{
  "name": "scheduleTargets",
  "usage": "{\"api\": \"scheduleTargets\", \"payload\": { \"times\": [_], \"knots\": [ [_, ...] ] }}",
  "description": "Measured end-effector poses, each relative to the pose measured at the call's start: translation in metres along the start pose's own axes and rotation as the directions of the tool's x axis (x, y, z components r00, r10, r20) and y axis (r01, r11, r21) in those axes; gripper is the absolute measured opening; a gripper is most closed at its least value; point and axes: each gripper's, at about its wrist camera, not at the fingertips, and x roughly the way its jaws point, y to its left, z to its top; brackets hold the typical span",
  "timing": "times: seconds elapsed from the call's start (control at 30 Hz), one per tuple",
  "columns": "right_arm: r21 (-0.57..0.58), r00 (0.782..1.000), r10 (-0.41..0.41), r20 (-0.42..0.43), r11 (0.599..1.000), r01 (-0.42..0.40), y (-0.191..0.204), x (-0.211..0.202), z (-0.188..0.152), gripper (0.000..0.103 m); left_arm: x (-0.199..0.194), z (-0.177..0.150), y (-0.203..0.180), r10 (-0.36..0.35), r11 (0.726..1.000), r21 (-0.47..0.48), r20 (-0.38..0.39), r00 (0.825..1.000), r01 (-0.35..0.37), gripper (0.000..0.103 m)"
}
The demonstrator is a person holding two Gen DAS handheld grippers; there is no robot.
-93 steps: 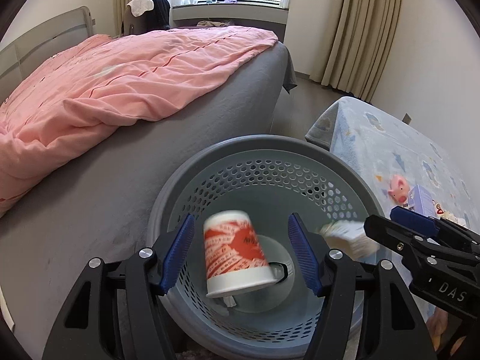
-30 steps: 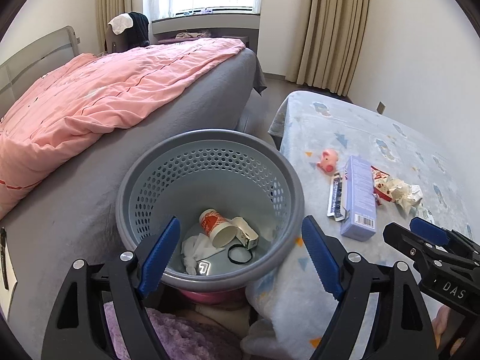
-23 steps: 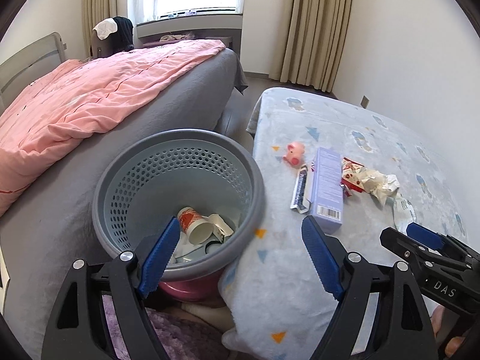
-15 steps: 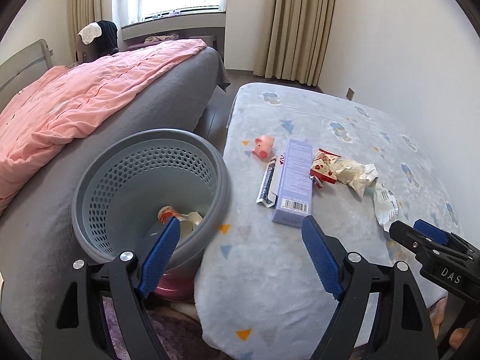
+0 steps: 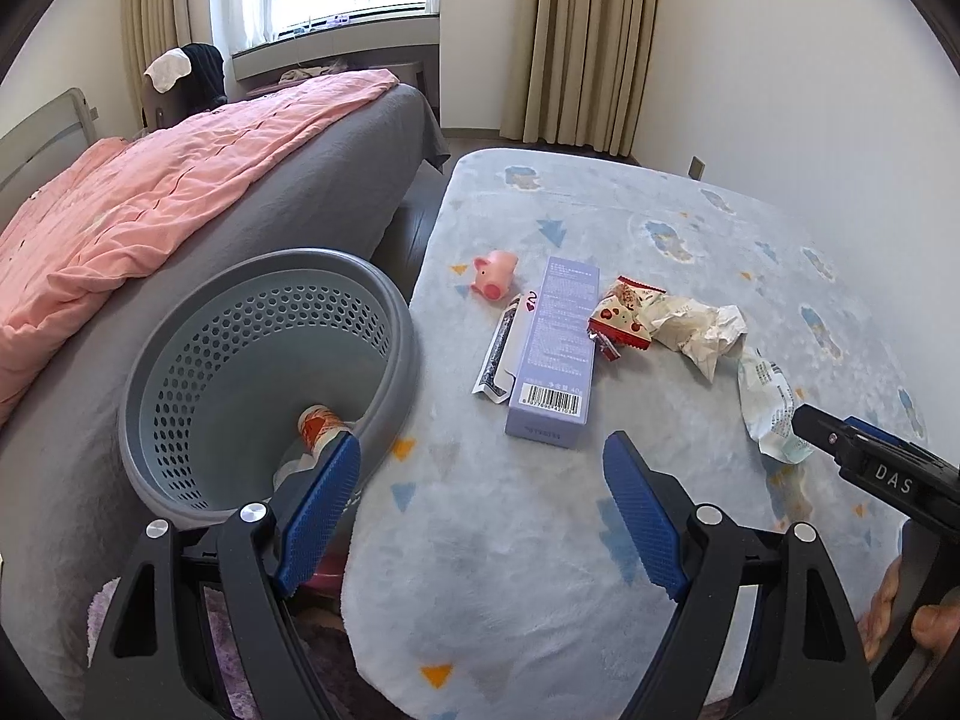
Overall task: Collect trash
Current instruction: 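Move both tools to the table and close the right tool on the wet-wipe pack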
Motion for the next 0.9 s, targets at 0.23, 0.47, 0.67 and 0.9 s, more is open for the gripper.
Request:
{"api": "scheduleTargets", "payload": {
  "times": [0.23,0.47,0.67,0.9],
  "knots": [
    [0.021,0.998,-0.046,-0.036,0.999,0.047,-0.003,0.032,0.011,0.08,0.014,0.0,0.0,0.015,1.0,0.0,-0.022,1.0,-0.015,0.079],
    [0.025,0.993,-0.1,-0.063,0.994,0.102,-0.009,0.053,0.009,0.079,0.025,0.001,0.001,0.025,1.0,-0.005,-0.046,0.999,-0.025,0.079],
    [-0.002,0.99,-0.121,-0.072,0.993,0.121,-0.008,0.057,0.006,0.061,0.028,0.001,-0.003,0.024,1.0,0.005,-0.054,0.998,-0.023,0.079],
    [0.031,0.995,-0.078,-0.06,0.996,0.08,-0.015,0.046,0.004,0.05,0.028,0.002,-0.007,0.018,1.0,0.008,-0.056,0.998,-0.017,0.079]
  ]
}}
